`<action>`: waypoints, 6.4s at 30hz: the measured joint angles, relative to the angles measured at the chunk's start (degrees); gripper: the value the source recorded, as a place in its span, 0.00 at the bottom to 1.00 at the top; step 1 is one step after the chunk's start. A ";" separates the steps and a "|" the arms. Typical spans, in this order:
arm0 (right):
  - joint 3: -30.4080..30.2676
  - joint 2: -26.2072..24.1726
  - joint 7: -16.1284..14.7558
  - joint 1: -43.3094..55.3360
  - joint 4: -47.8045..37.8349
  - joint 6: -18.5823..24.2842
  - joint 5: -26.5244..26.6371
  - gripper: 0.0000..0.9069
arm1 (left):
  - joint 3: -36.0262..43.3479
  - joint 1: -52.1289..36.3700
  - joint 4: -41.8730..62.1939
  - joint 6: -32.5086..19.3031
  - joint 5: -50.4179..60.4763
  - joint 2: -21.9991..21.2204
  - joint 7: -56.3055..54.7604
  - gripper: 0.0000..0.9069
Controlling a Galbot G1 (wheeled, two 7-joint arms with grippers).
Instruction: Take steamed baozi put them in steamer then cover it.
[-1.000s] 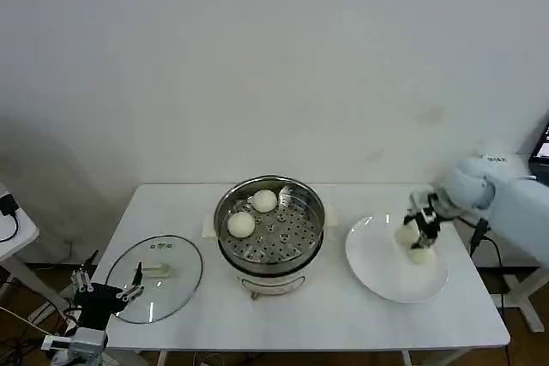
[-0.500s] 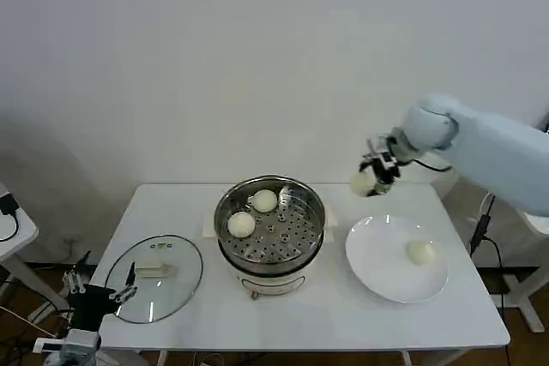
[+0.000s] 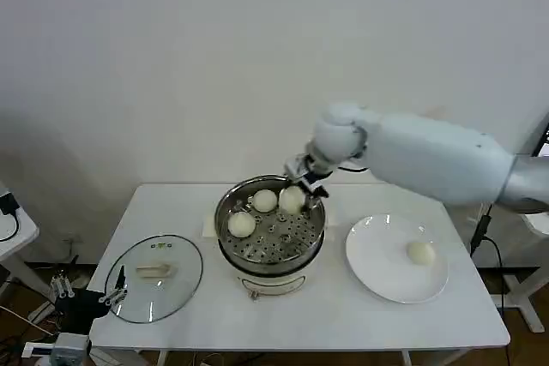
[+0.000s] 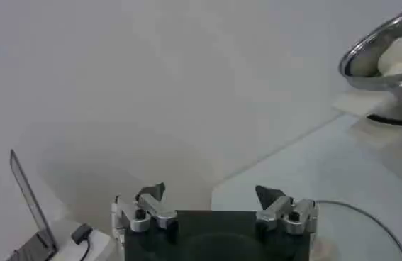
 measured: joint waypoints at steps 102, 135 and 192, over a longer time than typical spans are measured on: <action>14.85 -31.34 -3.44 -22.53 -9.45 -0.46 -12.92 1.00 | 3.78 -3.11 2.19 -0.51 0.53 1.87 0.10 1.00; 24.74 -22.78 -1.85 -33.88 -23.09 1.00 -20.13 0.96 | 3.99 -2.94 2.69 -0.49 1.33 1.79 0.48 1.00; -2.59 -14.23 2.73 4.48 -4.50 -13.00 10.14 0.76 | 3.58 -4.52 1.50 -0.20 1.14 2.24 0.59 1.00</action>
